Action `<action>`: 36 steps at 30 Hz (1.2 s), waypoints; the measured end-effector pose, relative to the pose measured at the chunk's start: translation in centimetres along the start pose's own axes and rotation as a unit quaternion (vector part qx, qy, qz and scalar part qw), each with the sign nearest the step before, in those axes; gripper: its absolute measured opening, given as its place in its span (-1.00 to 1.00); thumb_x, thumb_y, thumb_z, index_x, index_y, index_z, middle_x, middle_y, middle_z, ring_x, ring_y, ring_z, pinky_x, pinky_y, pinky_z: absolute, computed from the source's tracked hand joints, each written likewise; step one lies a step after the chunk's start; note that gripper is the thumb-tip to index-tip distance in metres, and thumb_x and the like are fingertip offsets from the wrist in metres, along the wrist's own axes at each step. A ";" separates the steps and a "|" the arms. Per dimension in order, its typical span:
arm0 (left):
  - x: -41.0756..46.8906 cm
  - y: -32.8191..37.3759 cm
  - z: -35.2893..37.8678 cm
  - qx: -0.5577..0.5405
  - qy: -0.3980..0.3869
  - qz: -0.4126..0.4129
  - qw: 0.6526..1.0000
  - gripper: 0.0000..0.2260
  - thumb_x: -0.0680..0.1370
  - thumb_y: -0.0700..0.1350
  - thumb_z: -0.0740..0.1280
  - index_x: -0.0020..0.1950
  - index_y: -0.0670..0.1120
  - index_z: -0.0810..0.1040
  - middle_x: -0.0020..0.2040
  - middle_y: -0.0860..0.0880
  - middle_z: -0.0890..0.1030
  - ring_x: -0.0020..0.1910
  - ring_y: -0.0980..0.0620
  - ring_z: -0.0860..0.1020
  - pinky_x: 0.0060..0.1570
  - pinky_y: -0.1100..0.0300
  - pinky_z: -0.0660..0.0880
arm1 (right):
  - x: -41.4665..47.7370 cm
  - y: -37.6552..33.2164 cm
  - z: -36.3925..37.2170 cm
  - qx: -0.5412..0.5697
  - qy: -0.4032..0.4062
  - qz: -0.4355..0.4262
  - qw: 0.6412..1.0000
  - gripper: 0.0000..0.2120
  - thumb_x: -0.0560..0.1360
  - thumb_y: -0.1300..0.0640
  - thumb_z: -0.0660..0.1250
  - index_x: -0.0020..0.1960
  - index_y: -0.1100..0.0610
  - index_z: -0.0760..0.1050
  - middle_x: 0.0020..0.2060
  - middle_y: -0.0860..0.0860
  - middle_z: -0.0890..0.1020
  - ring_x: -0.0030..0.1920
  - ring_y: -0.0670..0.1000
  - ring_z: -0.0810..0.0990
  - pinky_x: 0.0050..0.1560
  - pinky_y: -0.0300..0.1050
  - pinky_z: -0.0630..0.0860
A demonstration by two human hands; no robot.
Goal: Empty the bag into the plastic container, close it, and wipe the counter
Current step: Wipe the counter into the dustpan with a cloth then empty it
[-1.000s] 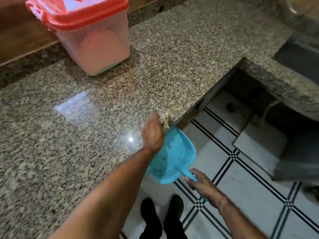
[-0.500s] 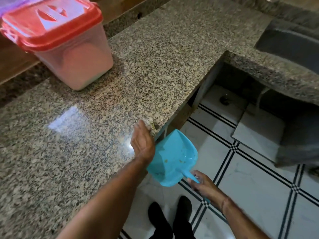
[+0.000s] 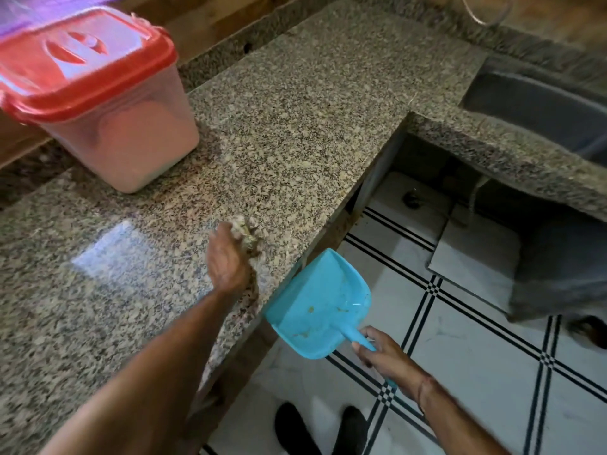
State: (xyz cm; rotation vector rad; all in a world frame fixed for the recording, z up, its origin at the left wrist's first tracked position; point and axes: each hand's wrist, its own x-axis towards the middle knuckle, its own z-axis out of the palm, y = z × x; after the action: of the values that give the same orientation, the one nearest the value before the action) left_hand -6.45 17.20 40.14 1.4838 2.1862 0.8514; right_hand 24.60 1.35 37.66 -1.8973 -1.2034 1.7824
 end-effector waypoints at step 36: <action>-5.0 9.6 5.9 0.077 -0.058 -0.083 0.992 -0.83 0.67 -0.08 0.30 0.00 -0.17 0.54 -0.08 -0.11 0.63 -0.09 -0.08 0.63 -0.08 0.04 0.64 | 7.2 -1.6 -8.4 -0.064 -0.187 -0.051 0.979 -0.85 0.64 0.13 0.36 0.18 0.13 0.57 -0.10 -0.02 0.54 -0.13 -0.09 0.49 -0.05 -0.20 0.45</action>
State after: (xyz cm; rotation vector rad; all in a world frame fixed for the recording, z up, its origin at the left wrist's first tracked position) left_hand 5.77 16.77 41.85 1.3599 2.2920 0.5390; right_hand 30.94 10.28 35.51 -1.5688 -1.5432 2.1137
